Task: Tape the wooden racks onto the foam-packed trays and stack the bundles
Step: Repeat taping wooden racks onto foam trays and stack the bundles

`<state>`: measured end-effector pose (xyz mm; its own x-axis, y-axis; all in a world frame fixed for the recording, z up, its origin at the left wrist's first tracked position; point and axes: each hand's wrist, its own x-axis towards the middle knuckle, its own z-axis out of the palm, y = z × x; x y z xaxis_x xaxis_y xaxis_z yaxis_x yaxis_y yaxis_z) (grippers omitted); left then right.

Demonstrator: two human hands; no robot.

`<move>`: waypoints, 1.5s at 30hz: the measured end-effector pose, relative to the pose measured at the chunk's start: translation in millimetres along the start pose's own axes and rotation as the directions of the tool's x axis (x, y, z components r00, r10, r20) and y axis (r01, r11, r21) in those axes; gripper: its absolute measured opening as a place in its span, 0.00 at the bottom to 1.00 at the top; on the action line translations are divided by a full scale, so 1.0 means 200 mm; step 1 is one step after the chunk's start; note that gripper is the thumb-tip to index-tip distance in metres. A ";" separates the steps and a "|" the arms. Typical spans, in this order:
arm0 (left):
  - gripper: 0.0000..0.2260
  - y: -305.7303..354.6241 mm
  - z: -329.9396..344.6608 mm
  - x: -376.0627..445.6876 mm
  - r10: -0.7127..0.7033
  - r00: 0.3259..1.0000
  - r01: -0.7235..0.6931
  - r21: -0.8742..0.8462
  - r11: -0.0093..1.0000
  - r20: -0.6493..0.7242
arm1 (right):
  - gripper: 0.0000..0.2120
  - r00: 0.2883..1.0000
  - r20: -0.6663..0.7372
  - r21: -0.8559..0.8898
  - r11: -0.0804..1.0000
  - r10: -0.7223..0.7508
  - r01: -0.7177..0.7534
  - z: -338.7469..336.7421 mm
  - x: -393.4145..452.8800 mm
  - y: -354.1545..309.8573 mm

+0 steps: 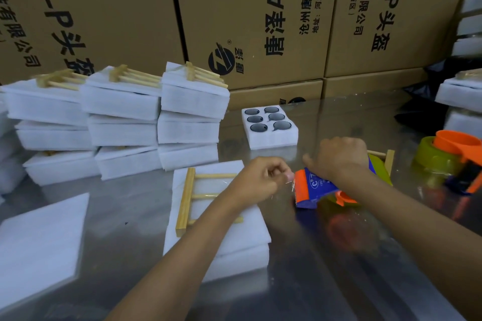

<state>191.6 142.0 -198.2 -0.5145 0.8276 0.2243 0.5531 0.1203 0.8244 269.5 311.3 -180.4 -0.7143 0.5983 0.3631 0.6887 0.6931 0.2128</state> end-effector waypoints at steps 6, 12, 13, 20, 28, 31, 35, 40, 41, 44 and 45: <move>0.05 0.01 0.02 0.00 0.005 0.999 -0.007 0.054 0.999 0.038 | 0.27 0.948 -0.165 0.161 0.955 0.273 -0.247 0.06 -0.19 0.08; 0.03 0.04 -0.02 -0.02 0.007 0.998 -0.003 -0.080 0.997 0.059 | 0.22 0.919 -0.181 0.329 0.902 0.351 -0.280 0.11 -0.39 0.07; 0.03 0.04 -0.02 -0.02 -0.008 0.998 0.014 -0.099 0.995 0.062 | 0.18 0.900 -0.250 0.397 0.885 0.358 -0.242 0.08 -0.40 0.06; 0.03 0.03 -0.06 0.00 -0.043 0.993 0.065 -0.211 0.975 0.108 | 0.17 0.993 -0.077 0.980 0.188 0.091 0.059 -0.08 -0.48 -0.17; 0.08 0.05 0.01 -0.04 -0.014 1.000 0.024 0.476 0.879 -0.025 | 0.13 0.982 0.087 0.939 0.316 0.165 -0.137 0.09 -0.48 -0.25; 0.13 0.10 0.00 -0.10 0.088 0.992 0.038 0.865 0.501 -0.094 | 0.12 0.976 0.131 0.905 0.380 0.172 -0.188 0.13 -0.47 -0.29; 0.12 0.12 -0.28 -0.21 0.275 0.870 0.202 0.805 0.558 -0.409 | 0.11 0.974 0.180 0.859 0.460 0.138 -0.224 0.17 -0.49 -0.35; 0.10 -0.17 -0.67 -0.51 -0.293 0.761 0.553 0.345 0.758 -0.579 | 0.03 0.989 0.145 0.713 0.697 -0.037 -0.078 0.12 -0.50 -0.44; 0.11 -0.25 -0.68 -0.56 -0.402 0.750 0.608 0.308 0.732 -0.526 | 0.03 0.982 0.171 0.687 0.724 -0.076 -0.063 0.11 -0.50 -0.47; 0.21 -0.38 -0.60 -0.64 -0.540 0.726 0.666 0.239 0.706 -0.426 | 0.02 0.961 0.216 0.697 0.716 -0.174 -0.027 0.09 -0.49 -0.53; 0.22 -0.39 -0.56 -0.64 -0.548 0.726 0.662 0.205 0.721 -0.415 | 0.01 0.959 0.219 0.740 0.671 -0.182 -0.042 0.08 -0.48 -0.53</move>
<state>140.7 -35.2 -232.7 -0.9487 0.3074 -0.0736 0.1928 0.7472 0.6361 263.6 187.3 -253.2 -0.8372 0.5355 0.1108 0.4000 0.7378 -0.5437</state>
